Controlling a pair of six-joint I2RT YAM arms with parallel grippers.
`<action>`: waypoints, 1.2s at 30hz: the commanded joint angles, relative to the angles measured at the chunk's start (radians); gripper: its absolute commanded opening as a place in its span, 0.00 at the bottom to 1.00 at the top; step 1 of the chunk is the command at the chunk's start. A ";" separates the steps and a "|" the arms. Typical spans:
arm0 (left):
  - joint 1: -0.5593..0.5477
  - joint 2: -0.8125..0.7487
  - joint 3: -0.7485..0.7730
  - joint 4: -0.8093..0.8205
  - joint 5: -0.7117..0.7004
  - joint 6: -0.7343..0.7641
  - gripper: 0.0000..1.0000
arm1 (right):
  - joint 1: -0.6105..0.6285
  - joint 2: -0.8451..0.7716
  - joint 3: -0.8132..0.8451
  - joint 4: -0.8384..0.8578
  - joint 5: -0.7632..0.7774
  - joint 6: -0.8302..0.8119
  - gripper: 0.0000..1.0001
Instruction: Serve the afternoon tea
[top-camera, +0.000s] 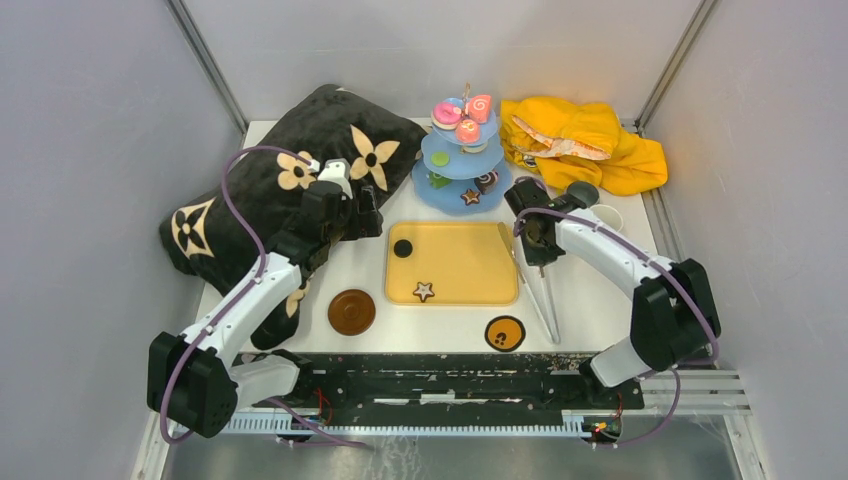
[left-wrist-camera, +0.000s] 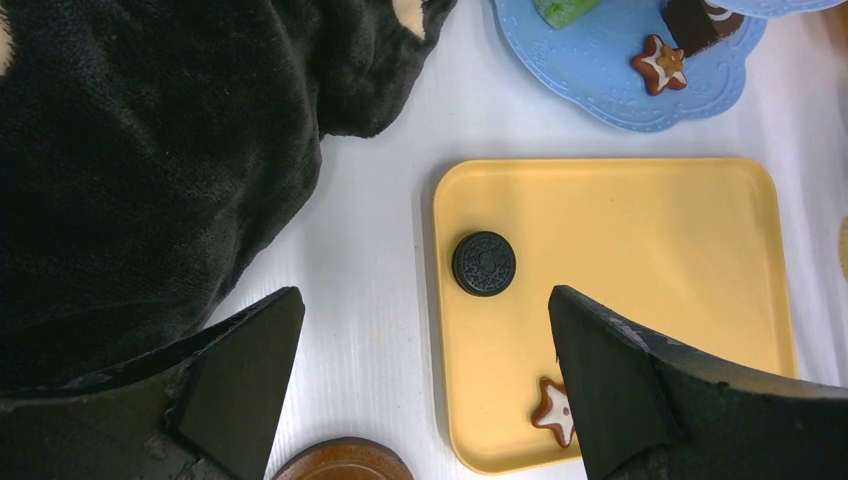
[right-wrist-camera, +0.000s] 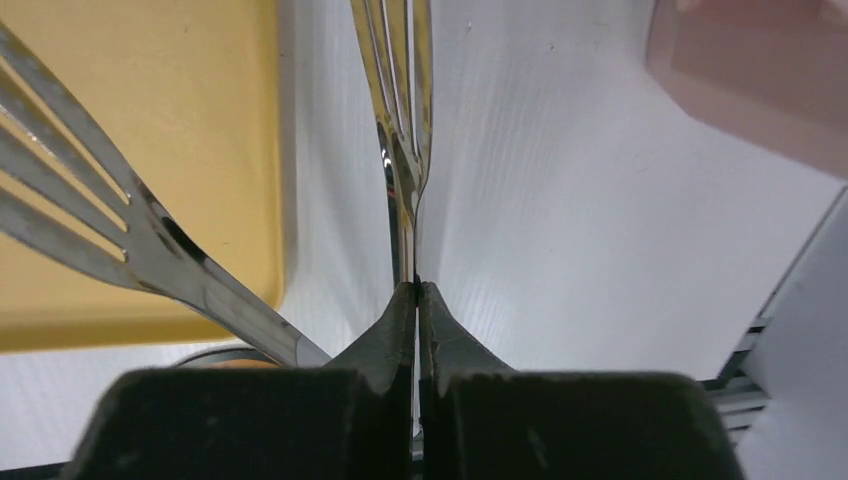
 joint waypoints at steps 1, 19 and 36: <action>0.006 -0.007 0.024 0.042 0.006 -0.023 1.00 | -0.003 0.075 0.097 -0.034 0.105 -0.127 0.01; 0.006 -0.028 0.016 0.037 -0.005 -0.019 1.00 | -0.115 0.296 0.212 0.018 0.192 0.022 0.00; 0.006 0.010 0.016 0.059 0.013 -0.028 0.99 | -0.124 -0.094 -0.077 0.168 0.004 0.074 0.91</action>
